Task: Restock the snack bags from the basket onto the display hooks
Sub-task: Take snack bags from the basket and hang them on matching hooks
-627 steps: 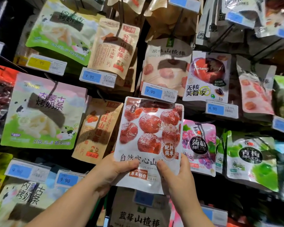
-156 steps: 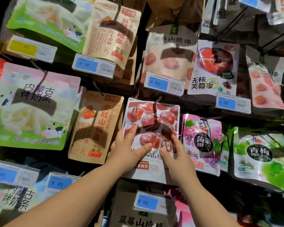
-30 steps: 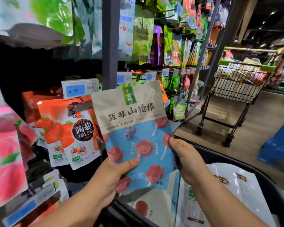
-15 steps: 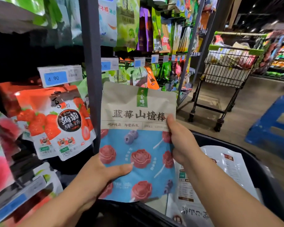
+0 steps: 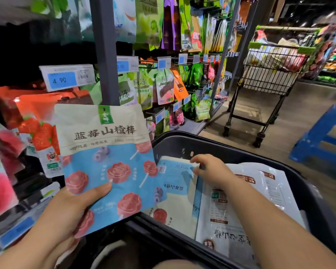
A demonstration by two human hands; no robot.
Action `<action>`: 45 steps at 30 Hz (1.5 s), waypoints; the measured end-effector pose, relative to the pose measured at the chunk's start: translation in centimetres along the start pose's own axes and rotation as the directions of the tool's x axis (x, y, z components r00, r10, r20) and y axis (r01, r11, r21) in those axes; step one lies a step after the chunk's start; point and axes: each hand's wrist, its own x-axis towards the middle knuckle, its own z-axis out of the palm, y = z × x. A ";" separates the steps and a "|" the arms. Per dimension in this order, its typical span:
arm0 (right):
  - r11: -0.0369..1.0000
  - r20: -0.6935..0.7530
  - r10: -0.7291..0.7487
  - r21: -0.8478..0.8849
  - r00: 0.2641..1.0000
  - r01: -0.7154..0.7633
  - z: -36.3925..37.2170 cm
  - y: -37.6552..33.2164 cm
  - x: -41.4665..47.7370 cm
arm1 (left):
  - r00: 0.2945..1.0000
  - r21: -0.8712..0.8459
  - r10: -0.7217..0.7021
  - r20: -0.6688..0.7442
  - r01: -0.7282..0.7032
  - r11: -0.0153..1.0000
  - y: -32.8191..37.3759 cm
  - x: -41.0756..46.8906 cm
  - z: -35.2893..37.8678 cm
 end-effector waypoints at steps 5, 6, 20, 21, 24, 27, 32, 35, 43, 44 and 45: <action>0.923 0.232 -0.141 -0.319 0.962 0.213 0.1 0.3 -0.7 | 1.000 0.020 0.013 -0.006 -0.012 1.000 0.0 -0.3 -0.1; 0.913 0.247 -0.151 -0.337 0.957 0.230 0.0 0.2 -0.8 | 1.000 0.018 0.022 -0.010 -0.022 1.000 0.0 -0.3 -0.1; 0.836 0.319 -0.204 -0.435 0.926 0.334 0.4 0.7 -0.9 | 0.998 0.044 0.054 -0.012 -0.053 0.998 -0.5 -0.1 -0.4; 0.831 0.313 -0.220 -0.436 0.924 0.345 0.6 0.7 -1.0 | 0.999 0.046 0.053 -0.012 -0.052 0.998 -0.5 -0.1 -0.4; 0.819 0.304 -0.277 -0.422 0.912 0.389 0.9 0.3 -1.1 | 0.999 0.048 0.052 -0.013 -0.052 0.998 -0.6 0.0 -0.5; 0.834 0.304 -0.309 -0.370 0.901 0.410 1.2 0.3 -0.8 | 0.999 0.049 0.048 -0.021 -0.047 0.998 -0.7 0.0 -0.7; 0.885 0.293 -0.358 -0.197 0.886 0.422 1.7 0.5 -0.3 | 0.999 0.046 0.040 -0.022 -0.039 0.998 -0.8 0.1 -0.8; 0.897 0.275 -0.370 -0.142 0.887 0.418 2.1 0.1 -0.2 | 0.999 0.043 0.044 -0.021 -0.044 0.998 -0.8 0.1 -0.8; 0.969 0.077 -0.205 0.153 0.976 0.192 0.6 -1.1 -0.6 | 0.996 0.056 0.081 -0.025 -0.080 0.995 -0.8 -0.2 -1.7; 0.965 0.052 -0.196 0.185 0.979 0.184 0.1 -1.3 -0.8 | 0.996 0.049 0.086 -0.037 -0.084 0.995 -0.7 -0.2 -1.8; 0.958 0.025 -0.202 0.215 0.979 0.192 -0.3 -1.3 -1.0 | 0.995 0.028 0.095 -0.041 -0.094 0.995 -0.7 -0.2 -1.9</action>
